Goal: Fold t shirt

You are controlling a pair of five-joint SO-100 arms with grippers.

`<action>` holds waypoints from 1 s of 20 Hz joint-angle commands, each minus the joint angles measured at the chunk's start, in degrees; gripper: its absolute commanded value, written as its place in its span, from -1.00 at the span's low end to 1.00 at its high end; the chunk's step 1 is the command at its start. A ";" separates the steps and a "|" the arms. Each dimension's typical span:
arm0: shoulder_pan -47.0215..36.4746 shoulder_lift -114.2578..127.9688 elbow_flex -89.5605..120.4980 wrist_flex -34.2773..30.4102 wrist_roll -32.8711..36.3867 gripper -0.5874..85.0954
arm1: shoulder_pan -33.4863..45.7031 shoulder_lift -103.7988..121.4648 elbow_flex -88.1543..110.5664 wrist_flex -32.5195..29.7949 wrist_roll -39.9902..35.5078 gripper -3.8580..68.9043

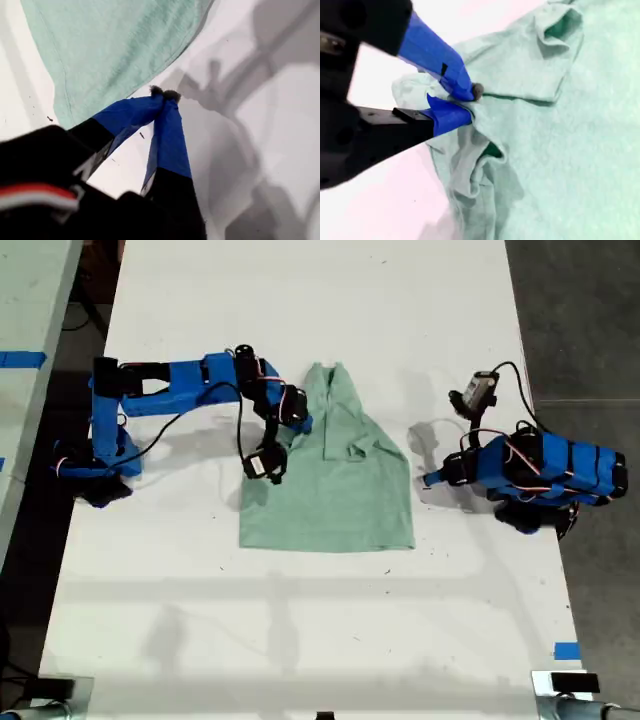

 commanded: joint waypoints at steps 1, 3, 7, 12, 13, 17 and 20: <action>1.67 -2.20 -6.59 -0.97 0.26 -0.32 | -0.18 0.62 2.99 -0.62 -0.79 -0.94; 1.05 -1.14 -6.86 -0.18 0.88 -0.25 | -0.18 0.62 2.99 -0.62 -0.79 -0.94; -2.37 12.30 -4.83 7.91 -0.62 -0.36 | -0.18 0.62 2.99 -0.62 -0.88 -0.94; -8.17 54.23 32.26 7.56 -13.62 -0.94 | -0.26 0.62 2.99 -0.62 -0.88 -0.94; -8.00 68.03 46.23 1.67 -16.08 -0.98 | -0.26 0.62 2.99 -0.62 -0.88 -0.94; -7.91 130.78 102.92 -13.27 -24.08 -0.99 | 0.00 0.62 2.99 -0.62 -0.70 -0.94; -4.57 131.31 118.56 -21.01 -25.49 -0.99 | 0.18 0.53 3.08 -0.62 -0.53 -0.94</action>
